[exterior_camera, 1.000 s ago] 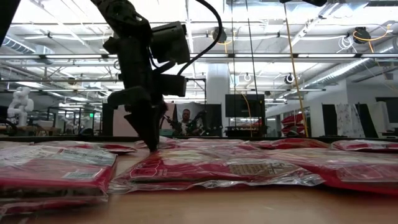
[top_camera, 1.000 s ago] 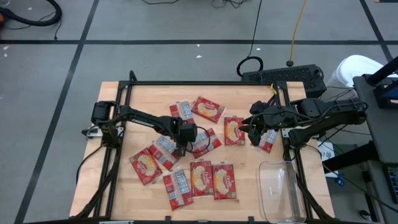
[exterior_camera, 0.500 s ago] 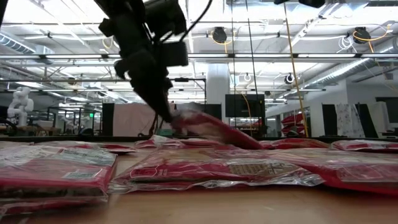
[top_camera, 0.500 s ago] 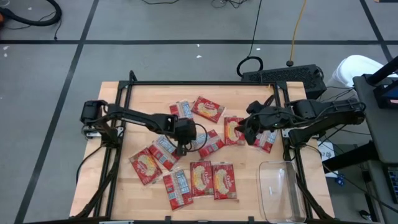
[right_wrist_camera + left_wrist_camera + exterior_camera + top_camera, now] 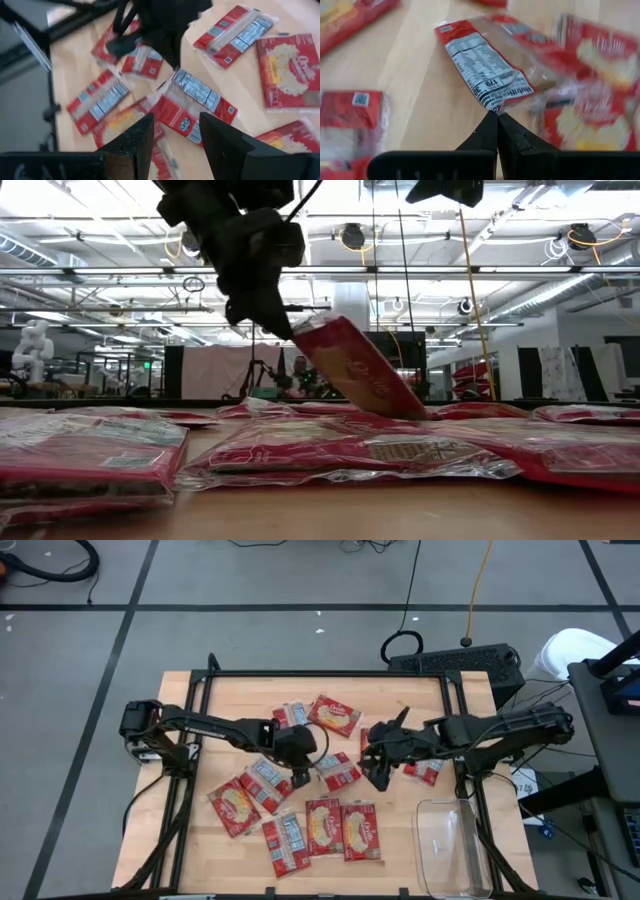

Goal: Sort popcorn bags into baskets
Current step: Put the popcorn bag into the transparent bin

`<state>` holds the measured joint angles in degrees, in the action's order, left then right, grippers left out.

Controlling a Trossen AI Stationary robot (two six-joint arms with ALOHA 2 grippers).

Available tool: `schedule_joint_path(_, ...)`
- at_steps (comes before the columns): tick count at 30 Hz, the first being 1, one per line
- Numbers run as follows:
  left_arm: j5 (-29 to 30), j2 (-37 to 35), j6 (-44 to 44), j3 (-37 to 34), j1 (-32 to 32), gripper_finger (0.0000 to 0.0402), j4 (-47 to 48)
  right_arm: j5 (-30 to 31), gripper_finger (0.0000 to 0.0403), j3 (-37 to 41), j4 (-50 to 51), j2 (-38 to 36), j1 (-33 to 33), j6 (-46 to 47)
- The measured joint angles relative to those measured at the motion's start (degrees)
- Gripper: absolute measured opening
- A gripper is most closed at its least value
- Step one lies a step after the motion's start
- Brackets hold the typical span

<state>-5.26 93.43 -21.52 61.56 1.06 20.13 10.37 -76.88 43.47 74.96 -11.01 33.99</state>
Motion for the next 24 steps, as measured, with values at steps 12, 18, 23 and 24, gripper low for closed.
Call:
schedule_joint_path(12,-0.8,0.0,-19.8,0.0,0.5,0.0000,-13.4,-0.1,0.0259,4.5,-0.6,2.7,-0.7,-13.5)
schedule_joint_path(18,-0.8,0.0,-25.0,0.0,2.0,0.0000,-15.6,0.0,0.0294,11.0,-5.9,2.7,-2.4,-11.0)
schedule_joint_path(23,-0.8,0.0,-30.2,0.0,3.6,0.0000,-16.0,2.2,0.0289,17.0,-15.4,2.7,-3.9,-10.7)
schedule_joint_path(24,-0.8,0.0,-30.9,0.0,3.9,0.0000,-16.2,3.6,0.0289,18.1,-17.3,2.7,-4.1,-10.3)
